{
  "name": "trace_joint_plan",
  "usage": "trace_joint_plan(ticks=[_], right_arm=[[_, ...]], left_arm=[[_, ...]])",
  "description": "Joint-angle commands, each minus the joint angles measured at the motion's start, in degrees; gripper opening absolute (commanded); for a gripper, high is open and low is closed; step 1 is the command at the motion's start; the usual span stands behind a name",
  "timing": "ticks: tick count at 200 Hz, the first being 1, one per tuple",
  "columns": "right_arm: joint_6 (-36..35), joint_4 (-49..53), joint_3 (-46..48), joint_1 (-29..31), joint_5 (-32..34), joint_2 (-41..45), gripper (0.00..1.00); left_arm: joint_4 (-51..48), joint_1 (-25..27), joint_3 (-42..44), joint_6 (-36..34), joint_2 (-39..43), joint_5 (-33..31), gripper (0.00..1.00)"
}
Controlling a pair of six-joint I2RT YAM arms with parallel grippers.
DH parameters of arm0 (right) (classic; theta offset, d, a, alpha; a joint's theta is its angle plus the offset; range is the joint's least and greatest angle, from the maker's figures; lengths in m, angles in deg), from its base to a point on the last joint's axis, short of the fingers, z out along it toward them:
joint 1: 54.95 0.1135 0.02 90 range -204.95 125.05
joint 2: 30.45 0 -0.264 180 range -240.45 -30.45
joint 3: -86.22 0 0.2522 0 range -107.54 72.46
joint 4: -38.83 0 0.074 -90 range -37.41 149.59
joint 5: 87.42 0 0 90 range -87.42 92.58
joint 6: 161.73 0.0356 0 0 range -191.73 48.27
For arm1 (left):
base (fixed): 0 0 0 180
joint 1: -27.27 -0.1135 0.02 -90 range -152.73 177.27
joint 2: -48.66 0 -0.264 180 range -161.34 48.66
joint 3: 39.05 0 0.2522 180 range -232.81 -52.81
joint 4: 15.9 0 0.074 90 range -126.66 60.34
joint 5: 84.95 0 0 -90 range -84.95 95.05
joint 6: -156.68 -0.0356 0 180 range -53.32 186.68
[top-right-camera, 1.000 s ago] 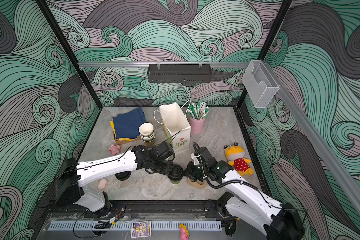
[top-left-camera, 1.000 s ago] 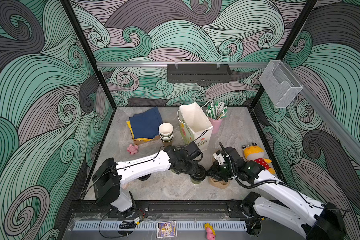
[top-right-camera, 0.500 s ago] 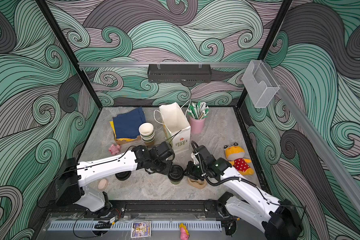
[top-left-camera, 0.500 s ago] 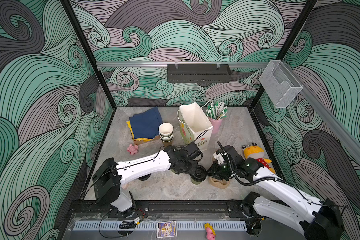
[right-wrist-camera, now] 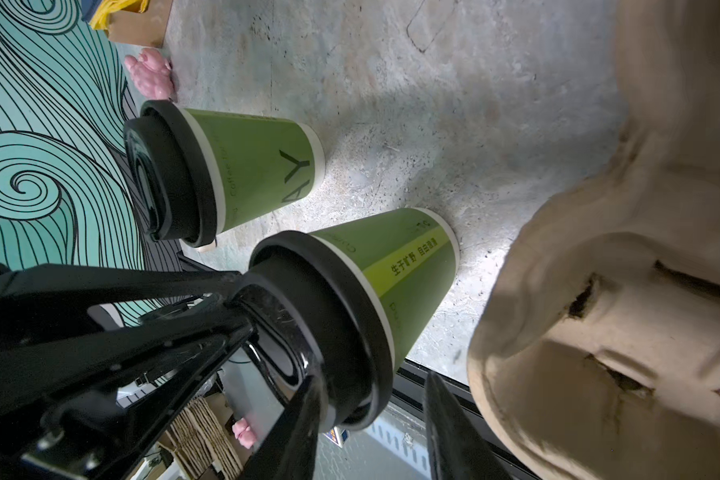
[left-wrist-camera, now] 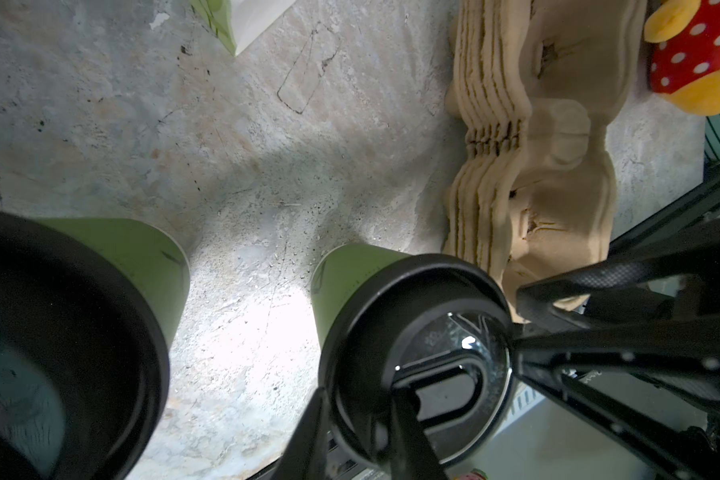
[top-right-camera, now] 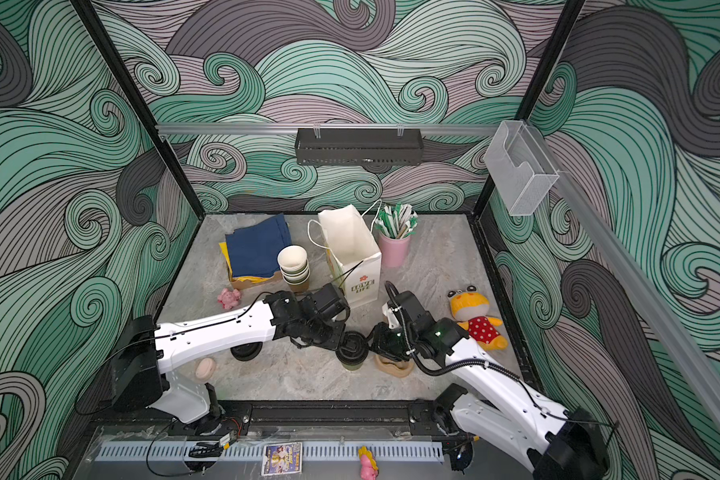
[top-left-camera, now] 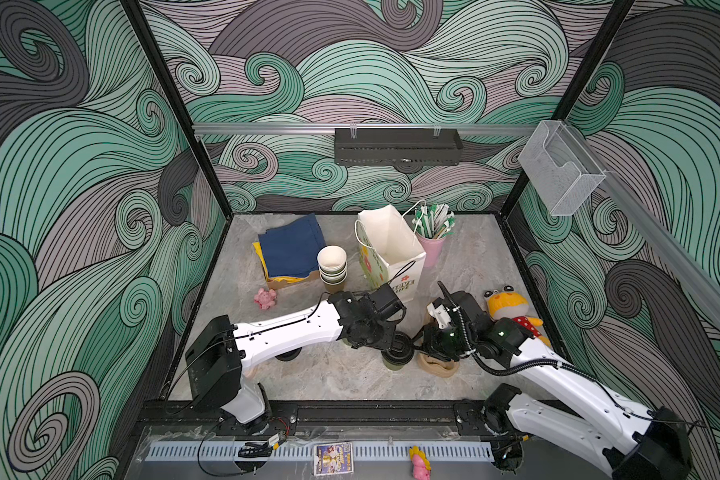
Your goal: Pack the takeout coffee
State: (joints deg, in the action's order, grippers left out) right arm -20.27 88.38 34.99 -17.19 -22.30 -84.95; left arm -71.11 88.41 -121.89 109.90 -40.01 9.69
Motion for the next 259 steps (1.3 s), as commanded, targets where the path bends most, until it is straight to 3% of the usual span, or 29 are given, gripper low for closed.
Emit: trace_joint_plan(ticks=[1,45,124,190,259], right_arm=[[-0.3,-0.7,0.7,0.2,-2.0,-1.2,0.35],[1.6,0.7,4.2,0.3,-0.3,-2.0,0.24],[0.7,4.8,4.9,0.3,2.1,-5.7,0.19],[0.7,0.8,-1.8,0.3,0.1,-0.5,0.35],[1.9,-0.9,-1.4,0.3,-0.3,1.1,0.39]], left_arm=[[-0.1,0.0,-0.1,-0.1,-0.2,0.9,0.24],[-1.4,-0.1,0.4,-0.4,-0.9,0.5,0.22],[-3.4,0.0,0.4,-1.9,-2.4,0.1,0.21],[-2.5,0.0,-1.4,-1.9,-0.8,-0.2,0.24],[-1.9,-0.1,-2.5,-2.0,0.3,-0.3,0.33]])
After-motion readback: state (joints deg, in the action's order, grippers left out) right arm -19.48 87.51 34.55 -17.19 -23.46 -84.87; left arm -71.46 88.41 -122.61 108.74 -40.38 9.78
